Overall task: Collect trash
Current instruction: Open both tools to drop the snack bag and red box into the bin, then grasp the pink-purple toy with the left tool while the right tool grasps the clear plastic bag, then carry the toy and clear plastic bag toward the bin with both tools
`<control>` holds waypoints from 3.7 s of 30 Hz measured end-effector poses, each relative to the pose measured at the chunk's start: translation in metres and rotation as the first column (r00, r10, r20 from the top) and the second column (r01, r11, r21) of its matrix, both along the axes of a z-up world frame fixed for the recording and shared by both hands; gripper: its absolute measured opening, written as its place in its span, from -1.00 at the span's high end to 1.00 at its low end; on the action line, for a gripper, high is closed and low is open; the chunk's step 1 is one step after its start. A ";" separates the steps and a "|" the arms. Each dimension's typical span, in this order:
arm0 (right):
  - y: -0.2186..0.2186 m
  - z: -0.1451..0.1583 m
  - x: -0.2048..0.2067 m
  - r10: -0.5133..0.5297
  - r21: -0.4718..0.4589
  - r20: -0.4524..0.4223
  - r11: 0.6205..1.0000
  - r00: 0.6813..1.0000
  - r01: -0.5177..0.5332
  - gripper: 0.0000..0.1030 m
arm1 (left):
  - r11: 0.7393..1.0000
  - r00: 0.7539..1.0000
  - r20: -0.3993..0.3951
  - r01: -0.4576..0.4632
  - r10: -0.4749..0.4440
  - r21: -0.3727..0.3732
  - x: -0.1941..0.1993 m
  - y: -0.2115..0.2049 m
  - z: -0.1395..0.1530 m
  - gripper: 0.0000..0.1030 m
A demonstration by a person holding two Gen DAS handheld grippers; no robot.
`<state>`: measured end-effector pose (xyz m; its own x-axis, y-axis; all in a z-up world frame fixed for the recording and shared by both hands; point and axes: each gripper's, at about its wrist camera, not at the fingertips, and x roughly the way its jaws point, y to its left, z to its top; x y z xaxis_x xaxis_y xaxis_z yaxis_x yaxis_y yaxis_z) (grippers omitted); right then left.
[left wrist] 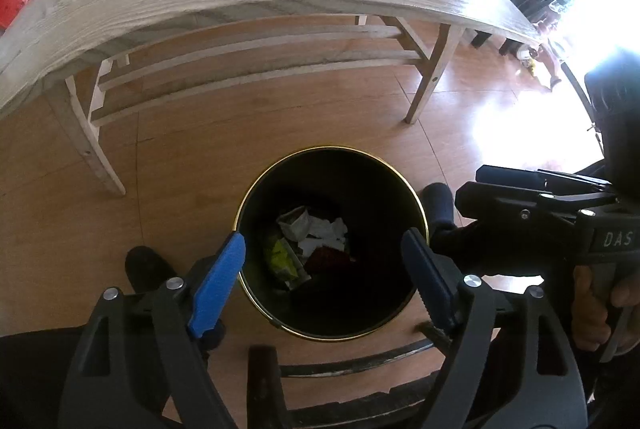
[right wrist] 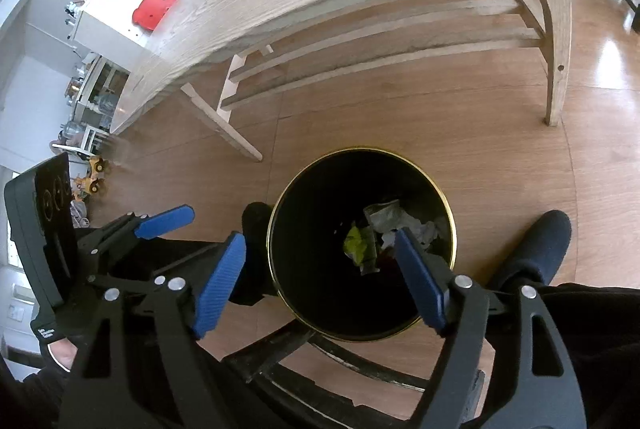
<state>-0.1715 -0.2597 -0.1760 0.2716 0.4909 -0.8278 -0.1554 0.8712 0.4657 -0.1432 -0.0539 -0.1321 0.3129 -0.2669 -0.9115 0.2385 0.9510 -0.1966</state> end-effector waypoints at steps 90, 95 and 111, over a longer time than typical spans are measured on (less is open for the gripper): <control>0.021 0.134 0.132 0.061 -0.103 0.448 0.995 0.892 -0.016 0.86 | 0.992 0.899 0.430 -0.118 0.089 0.042 0.111 0.041 0.126 -0.14; 0.018 0.126 0.085 0.066 -0.064 0.445 0.997 0.893 -0.042 0.86 | 0.994 0.908 0.412 -0.102 0.081 0.029 0.085 0.038 0.117 -0.14; 0.000 0.026 -0.032 0.055 0.000 0.173 0.998 0.983 -0.056 0.85 | 0.999 0.984 0.179 0.003 -0.010 0.042 0.000 -0.001 0.036 -0.15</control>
<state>-0.2035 -0.2602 -0.1504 0.3827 0.5136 -0.7679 -0.2826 0.8564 0.4320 -0.1429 -0.0548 -0.0958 0.4709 -0.2324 -0.8510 0.2725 0.9558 -0.1102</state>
